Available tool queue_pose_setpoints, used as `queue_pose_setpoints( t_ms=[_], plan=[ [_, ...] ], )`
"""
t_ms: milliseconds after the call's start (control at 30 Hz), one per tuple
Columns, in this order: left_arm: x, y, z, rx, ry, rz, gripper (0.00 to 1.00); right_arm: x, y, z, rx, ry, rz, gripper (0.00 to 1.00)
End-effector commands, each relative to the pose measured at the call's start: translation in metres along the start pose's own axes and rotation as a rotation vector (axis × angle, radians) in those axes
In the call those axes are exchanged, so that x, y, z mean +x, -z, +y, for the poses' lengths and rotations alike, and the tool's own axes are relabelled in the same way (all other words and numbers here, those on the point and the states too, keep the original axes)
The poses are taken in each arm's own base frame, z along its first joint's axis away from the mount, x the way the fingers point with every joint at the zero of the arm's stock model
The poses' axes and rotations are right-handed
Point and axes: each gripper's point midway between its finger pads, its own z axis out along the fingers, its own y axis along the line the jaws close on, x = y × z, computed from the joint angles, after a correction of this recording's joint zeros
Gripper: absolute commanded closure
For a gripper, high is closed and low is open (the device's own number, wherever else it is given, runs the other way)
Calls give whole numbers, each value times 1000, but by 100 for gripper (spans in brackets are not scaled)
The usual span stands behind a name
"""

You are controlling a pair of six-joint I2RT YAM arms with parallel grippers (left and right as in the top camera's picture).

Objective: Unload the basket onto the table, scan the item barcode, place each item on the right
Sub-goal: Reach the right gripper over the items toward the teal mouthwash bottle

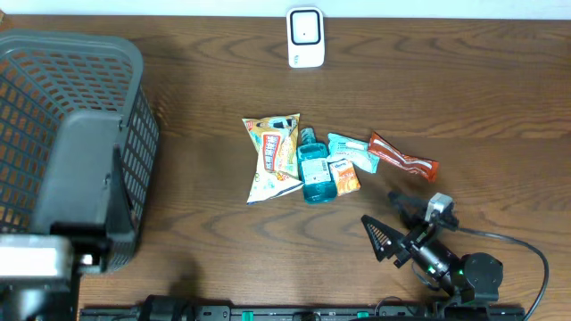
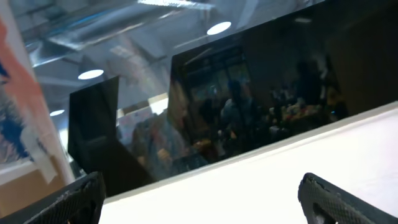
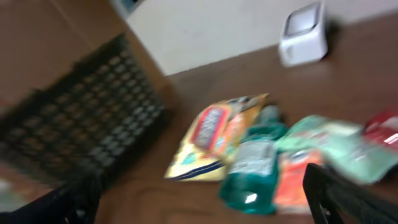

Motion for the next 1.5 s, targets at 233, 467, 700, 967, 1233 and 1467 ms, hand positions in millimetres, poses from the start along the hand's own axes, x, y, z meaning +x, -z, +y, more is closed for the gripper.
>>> queue_pose_setpoints(
  t_ms=[233,467,700,967,1233,1467],
  plan=[
    [-32,55,-12,22,-61,-115,1,11,0,8,-44,-245,59,1],
    [-53,93,-15,-19,-102,-199,1,12,1,9,-50,-233,63,1],
    [-66,118,-18,14,-85,-273,1,8,0,3,-21,-239,38,1],
    [-71,127,-28,82,-85,-311,1,-3,-1,20,-47,-302,97,1],
    [-72,131,-37,132,-92,-324,1,-64,-22,38,-30,-244,148,1],
    [-73,134,-38,132,-94,-331,1,-90,-56,7,62,-246,211,1]
  ],
)
